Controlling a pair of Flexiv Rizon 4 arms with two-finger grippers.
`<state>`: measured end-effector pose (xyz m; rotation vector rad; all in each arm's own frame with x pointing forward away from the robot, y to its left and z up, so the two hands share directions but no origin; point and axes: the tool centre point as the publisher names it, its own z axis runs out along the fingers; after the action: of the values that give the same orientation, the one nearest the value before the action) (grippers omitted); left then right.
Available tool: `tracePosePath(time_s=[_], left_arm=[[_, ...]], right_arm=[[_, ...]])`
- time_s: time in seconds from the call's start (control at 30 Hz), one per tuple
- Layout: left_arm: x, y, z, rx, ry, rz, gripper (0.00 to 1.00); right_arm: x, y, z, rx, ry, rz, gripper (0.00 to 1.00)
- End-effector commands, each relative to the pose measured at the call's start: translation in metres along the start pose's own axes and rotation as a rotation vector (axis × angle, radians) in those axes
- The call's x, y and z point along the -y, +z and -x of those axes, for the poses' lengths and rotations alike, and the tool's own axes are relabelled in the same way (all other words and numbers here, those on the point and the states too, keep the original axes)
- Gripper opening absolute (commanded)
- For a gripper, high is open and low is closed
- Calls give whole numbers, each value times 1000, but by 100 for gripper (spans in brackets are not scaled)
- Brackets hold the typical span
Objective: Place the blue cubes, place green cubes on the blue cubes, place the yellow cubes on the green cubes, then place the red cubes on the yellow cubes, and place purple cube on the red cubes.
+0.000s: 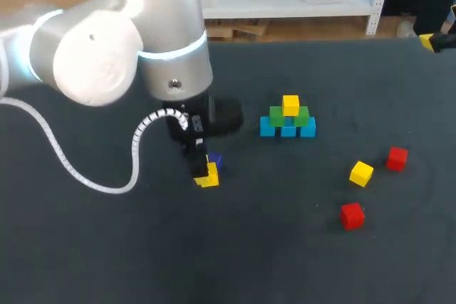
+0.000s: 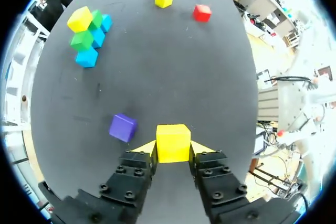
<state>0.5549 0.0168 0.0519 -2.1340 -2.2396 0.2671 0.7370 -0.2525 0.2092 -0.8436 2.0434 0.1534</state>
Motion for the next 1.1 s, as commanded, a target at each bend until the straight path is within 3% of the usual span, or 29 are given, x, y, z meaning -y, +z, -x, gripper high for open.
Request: tracePosePath(time_s=[0.03,0.27,0.43,0.63,0.83,1.1], left_arm=[[-3,-22,5,-56,-1,-21,0],[-19,-50,25,-78,21,-65,0],[-42,-64,43,-90,53,-46,0],[-72,-69,65,-116,96,-60,0],[-92,-74,82,-104,107,-58,0],[-112,-78,105,-166,130,-66,0]], right_arm=[[3,2,0,3,-1,10,100],[3,2,0,3,-1,10,100],[3,2,0,3,-1,10,100],[3,2,0,3,-1,10,100],[3,2,0,3,-1,10,100],[3,2,0,3,-1,10,100]])
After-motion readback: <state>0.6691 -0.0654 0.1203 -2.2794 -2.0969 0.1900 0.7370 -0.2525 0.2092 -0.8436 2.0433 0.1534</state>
